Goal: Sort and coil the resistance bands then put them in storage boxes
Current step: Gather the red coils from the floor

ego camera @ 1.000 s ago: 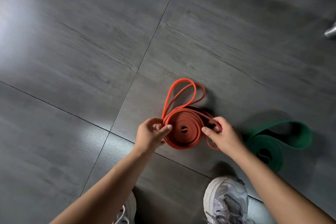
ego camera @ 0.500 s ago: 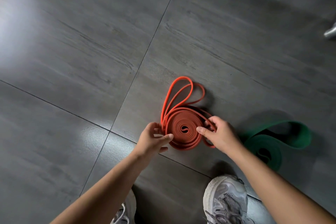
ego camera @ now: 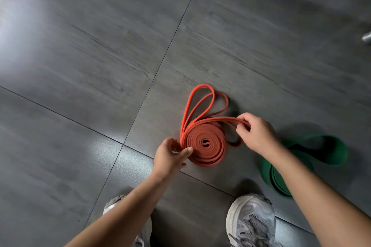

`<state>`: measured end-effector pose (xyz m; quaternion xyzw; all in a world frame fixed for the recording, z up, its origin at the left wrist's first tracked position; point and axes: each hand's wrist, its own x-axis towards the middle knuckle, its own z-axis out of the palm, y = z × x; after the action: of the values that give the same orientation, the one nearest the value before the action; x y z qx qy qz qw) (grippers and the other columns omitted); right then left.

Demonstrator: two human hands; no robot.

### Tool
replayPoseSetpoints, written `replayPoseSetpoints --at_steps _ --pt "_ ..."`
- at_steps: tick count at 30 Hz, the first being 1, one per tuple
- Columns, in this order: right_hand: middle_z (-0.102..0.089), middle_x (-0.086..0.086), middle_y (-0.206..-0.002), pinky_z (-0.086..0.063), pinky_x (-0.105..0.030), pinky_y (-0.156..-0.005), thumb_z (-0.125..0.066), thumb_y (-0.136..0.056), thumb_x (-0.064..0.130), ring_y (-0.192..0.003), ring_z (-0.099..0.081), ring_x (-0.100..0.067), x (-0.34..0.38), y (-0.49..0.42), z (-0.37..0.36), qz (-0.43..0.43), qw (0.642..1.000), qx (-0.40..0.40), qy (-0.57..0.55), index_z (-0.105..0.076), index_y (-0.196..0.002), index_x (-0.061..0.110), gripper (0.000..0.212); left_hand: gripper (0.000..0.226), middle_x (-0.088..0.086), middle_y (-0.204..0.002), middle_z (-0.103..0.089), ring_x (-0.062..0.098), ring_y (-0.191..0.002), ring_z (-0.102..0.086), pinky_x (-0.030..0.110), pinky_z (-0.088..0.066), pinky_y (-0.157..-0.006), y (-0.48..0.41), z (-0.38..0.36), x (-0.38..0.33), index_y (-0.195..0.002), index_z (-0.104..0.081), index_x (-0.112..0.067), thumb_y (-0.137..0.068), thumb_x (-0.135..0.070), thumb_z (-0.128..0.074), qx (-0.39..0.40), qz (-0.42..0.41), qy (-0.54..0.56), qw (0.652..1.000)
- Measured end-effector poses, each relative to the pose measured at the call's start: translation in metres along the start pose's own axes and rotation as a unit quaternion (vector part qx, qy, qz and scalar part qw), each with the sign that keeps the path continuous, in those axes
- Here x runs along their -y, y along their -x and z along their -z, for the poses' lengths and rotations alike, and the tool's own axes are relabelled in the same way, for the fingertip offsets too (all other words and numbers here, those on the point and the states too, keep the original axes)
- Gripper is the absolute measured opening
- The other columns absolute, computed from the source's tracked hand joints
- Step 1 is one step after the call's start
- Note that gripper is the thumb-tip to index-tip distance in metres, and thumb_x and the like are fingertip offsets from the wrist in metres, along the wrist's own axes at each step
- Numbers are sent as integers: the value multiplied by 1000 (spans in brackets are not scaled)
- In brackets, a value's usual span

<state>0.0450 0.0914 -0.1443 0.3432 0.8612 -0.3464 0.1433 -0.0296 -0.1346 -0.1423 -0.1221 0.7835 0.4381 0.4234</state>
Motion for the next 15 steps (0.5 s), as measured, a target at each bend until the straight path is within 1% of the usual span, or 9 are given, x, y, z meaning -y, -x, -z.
replayPoseSetpoints --at_steps 2,3,5,6,8,10,12,15 --pt "-57 7 -71 -37 -26 -64 -58 -85 17 -68 -52 -20 3 -1 5 4 999 -39 -19 -63 -93 22 11 24 2 -83 -63 19 -66 -64 38 -58 -63 -2 0 0 -88 -56 -11 -76 -17 -76 -34 -37 -60 997" --pt "-60 6 -74 -40 -27 -65 -58 -86 18 -69 -54 -20 3 -1 7 6 999 -45 -19 -63 -94 22 11 25 1 -82 -63 22 -70 -65 42 -57 -67 -2 -1 0 -88 -57 -13 -76 -20 -77 -46 -48 -82 994" --pt "-64 -1 -86 -47 -33 -71 -58 -87 20 -76 -58 -24 0 0 9 11 999 -41 -2 -65 -98 22 13 26 0 -82 -63 21 -72 -65 44 -57 -69 0 -2 0 -89 -55 -15 -76 -22 -77 -46 -45 -77 995" --pt "-64 -4 -91 -49 -35 -74 -59 -88 21 -79 -59 -25 -2 0 10 9 999 -40 4 -65 -100 20 14 28 2 -84 -63 18 -70 -64 43 -58 -66 3 -4 1 -90 -54 -13 -77 -23 -76 -32 -31 -53 998" --pt "-65 -6 -94 -50 -36 -75 -59 -88 23 -81 -60 -26 -6 2 10 -2 999 -46 8 -66 -102 18 16 32 8 -90 -61 14 -72 -62 37 -59 -59 8 -7 3 -94 -51 -8 -78 -22 -76 10 11 0 1000" --pt "-67 -7 -93 -50 -36 -75 -59 -89 24 -82 -61 -27 -8 6 8 -11 999 -43 16 -67 -103 17 18 33 8 -90 -57 12 -74 -61 30 -57 -57 11 -8 6 -94 -48 -10 -77 -13 -76 42 35 30 998" --pt "-70 -5 -90 -50 -34 -74 -60 -88 25 -81 -62 -28 -11 10 5 -23 999 -26 19 -67 -102 17 17 30 5 -83 -56 12 -69 -59 26 -56 -55 10 -7 8 -88 -47 -12 -76 -3 -73 34 31 23 999" --pt "-71 -3 -87 -47 -30 -73 -61 -88 25 -81 -63 -27 -11 14 0 -42 999 -4 -6 -68 -101 17 17 25 4 -76 -58 13 -62 -58 28 -55 -55 7 -5 10 -87 -53 -7 -75 -1 -73 -1 14 3 1000"
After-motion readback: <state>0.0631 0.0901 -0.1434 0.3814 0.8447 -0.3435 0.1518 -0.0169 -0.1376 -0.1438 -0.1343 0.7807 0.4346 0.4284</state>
